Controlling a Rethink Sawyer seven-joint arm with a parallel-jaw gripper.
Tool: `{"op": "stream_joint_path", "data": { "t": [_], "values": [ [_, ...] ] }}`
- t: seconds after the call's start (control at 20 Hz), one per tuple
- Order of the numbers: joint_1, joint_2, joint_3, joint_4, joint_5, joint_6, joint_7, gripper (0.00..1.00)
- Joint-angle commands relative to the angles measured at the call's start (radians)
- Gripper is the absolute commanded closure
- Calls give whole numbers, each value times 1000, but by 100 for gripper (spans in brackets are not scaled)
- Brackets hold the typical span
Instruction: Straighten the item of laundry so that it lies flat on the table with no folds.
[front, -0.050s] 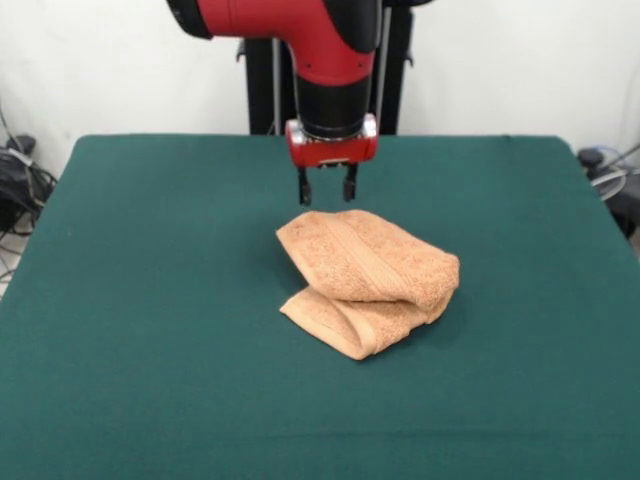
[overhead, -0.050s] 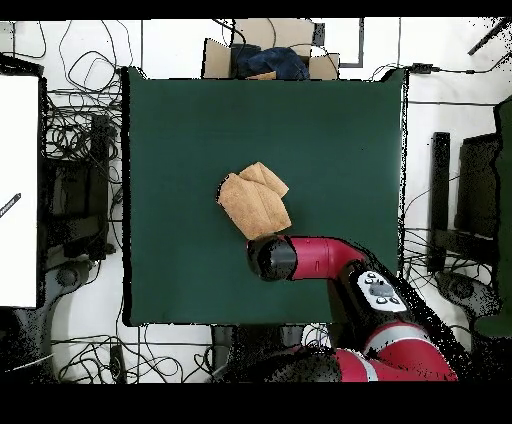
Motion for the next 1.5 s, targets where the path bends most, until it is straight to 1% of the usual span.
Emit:
{"op": "stream_joint_path", "data": {
  "t": [0.05,0.3,0.55,0.75,0.9,1.0,1.15,1.35,1.5],
  "values": [
    [23,37,96,-110,29,96,35,0],
    [22,25,100,-119,40,149,19,0],
    [20,14,100,-117,32,164,21,0],
    [18,34,106,-136,25,175,17,0],
    [14,30,113,-134,28,187,14,0],
    [12,2,121,-123,33,184,16,0],
    [9,-43,129,-109,52,234,7,0],
    [7,-50,140,-119,59,273,-7,0],
    [3,-77,143,-111,64,303,-14,0]
  ]
}}
